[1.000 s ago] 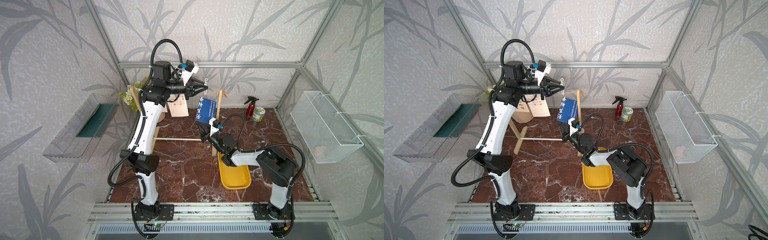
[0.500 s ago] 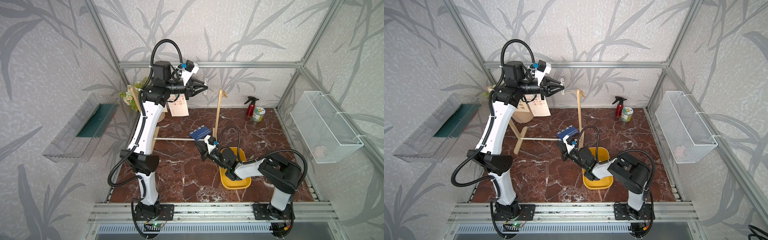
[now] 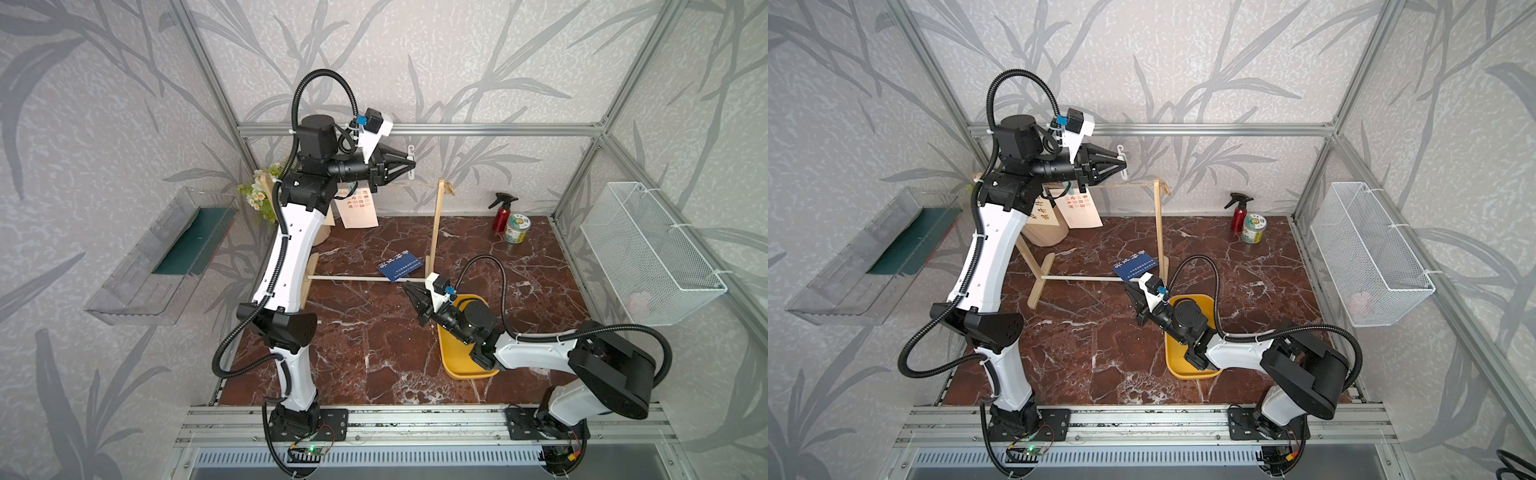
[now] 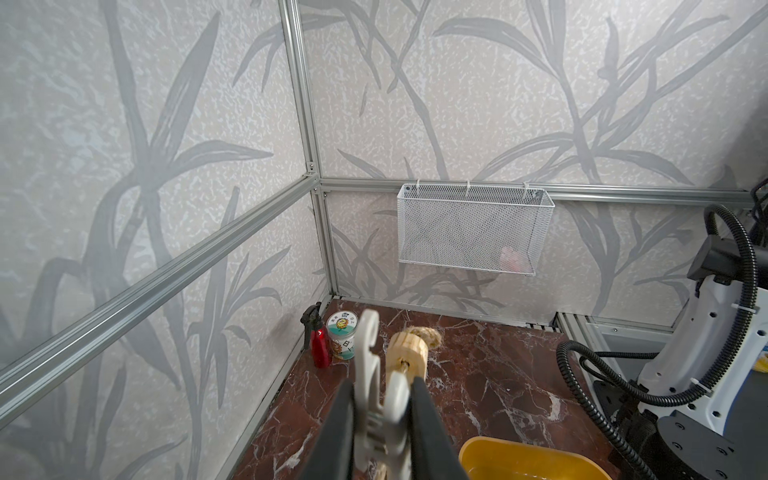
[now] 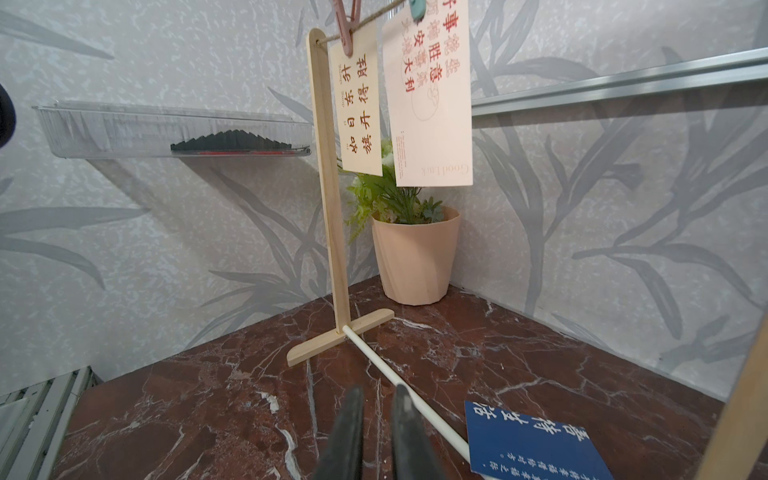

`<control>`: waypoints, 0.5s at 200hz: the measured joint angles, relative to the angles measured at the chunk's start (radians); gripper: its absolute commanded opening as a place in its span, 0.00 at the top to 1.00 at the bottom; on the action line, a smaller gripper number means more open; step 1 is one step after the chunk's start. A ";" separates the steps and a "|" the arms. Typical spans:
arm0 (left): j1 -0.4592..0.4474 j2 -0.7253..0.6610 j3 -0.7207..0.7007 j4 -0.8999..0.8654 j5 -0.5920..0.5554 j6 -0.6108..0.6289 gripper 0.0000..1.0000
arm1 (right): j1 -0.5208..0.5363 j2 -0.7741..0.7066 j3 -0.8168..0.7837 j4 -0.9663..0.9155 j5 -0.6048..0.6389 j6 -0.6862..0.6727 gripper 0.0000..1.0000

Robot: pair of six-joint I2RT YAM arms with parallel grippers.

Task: Remove the postcards from the strings
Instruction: Remove the clamp from the clothesline.

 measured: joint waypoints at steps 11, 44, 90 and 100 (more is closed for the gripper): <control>-0.002 -0.007 0.001 0.007 -0.006 -0.010 1.00 | 0.000 0.000 -0.012 -0.001 0.010 -0.001 0.84; -0.038 -0.059 -0.004 -0.037 -0.072 0.013 1.00 | 0.000 -0.046 -0.026 -0.044 0.052 -0.005 0.83; -0.202 -0.554 -0.794 0.199 -0.230 -0.014 1.00 | -0.018 -0.323 -0.033 -0.264 0.131 -0.067 0.79; -0.214 -0.671 -0.998 0.300 -0.265 -0.062 1.00 | -0.026 -0.379 -0.049 -0.297 0.158 -0.079 0.75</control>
